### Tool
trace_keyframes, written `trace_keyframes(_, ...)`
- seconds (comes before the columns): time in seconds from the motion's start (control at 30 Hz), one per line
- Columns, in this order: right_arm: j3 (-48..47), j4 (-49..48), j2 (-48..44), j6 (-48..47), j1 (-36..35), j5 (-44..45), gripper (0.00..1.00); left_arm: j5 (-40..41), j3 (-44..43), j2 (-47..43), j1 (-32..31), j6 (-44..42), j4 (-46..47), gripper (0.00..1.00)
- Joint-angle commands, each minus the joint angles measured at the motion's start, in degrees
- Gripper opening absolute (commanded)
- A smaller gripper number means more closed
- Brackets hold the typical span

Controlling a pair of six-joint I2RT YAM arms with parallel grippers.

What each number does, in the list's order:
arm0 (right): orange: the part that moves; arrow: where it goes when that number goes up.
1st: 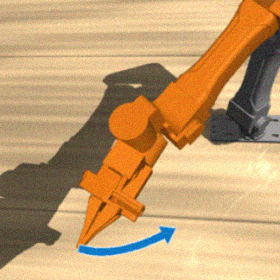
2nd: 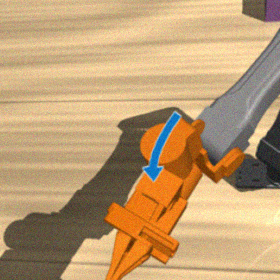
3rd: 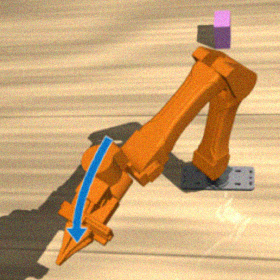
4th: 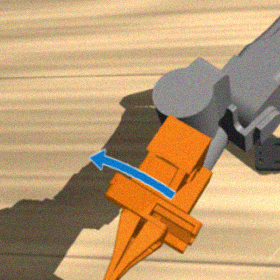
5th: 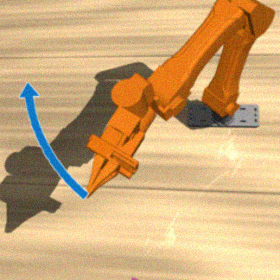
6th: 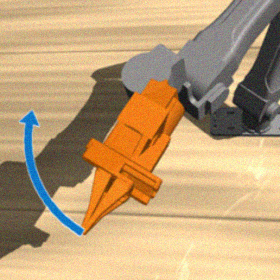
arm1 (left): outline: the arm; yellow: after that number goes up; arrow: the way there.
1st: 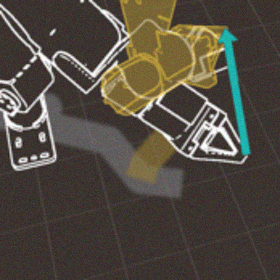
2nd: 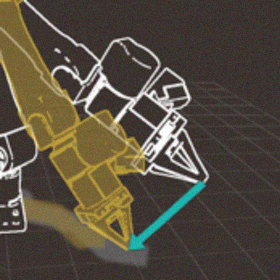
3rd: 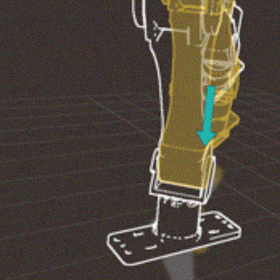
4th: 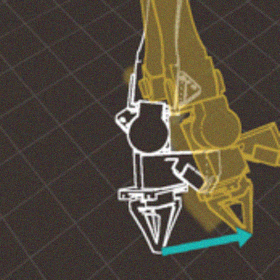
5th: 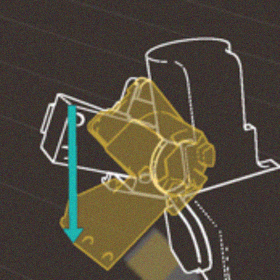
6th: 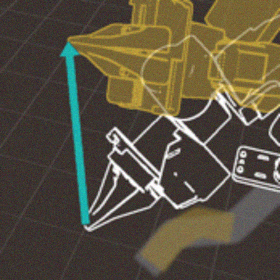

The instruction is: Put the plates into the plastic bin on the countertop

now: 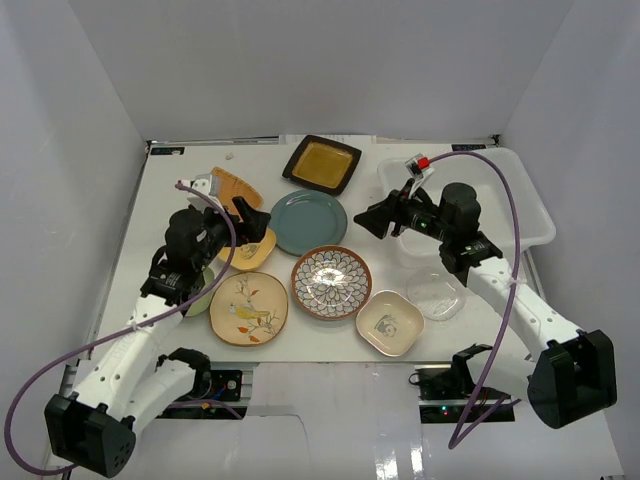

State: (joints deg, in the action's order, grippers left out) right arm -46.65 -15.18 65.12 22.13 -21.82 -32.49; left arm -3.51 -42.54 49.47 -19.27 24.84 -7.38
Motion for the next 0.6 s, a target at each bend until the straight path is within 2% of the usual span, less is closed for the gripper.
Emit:
trace_keyframes(0.0, 1.21, -2.48, -0.26, -0.6, -1.9, -1.79, 0.69, 2.62, -2.8, 1.05, -0.07, 1.35, -2.37, 0.98)
trace_keyframes(0.23, 3.67, -4.06, -0.35, -0.07, -6.2, -2.05, 0.68, 18.78, -7.37, 8.07, 0.19, 5.03, -9.05, 0.98)
trace_keyframes(0.3, 4.02, -4.07, -0.78, -0.42, -7.09, -1.35, 0.68, 21.87, -9.13, 10.63, 2.73, 6.7, -10.81, 0.98)
trace_keyframes(0.33, 4.2, -4.07, -1.05, -0.42, -7.7, -1.26, 0.67, 20.83, -9.83, 13.6, 5.18, 7.93, -11.34, 0.98)
trace_keyframes(0.37, 4.72, -4.07, -1.31, -0.51, -7.97, -1.26, 0.67, 15.43, -10.27, 14.94, 11.73, 8.73, -11.43, 0.98)
trace_keyframes(0.4, 4.9, -4.16, -1.75, -0.51, -8.23, -1.35, 0.67, 12.15, -10.45, 16.17, 15.1, 9.86, -11.26, 0.98)
trace_keyframes(0.47, 5.87, -4.77, -2.19, -0.77, -9.11, -1.35, 0.67, 8.97, -10.02, 18.63, 22.21, 11.54, -8.99, 0.98)
trace_keyframes(0.57, 6.66, -5.65, -2.54, -0.51, -9.99, -1.44, 0.66, 10.28, -8.79, 21.96, 25.14, 13.03, -6.61, 0.98)
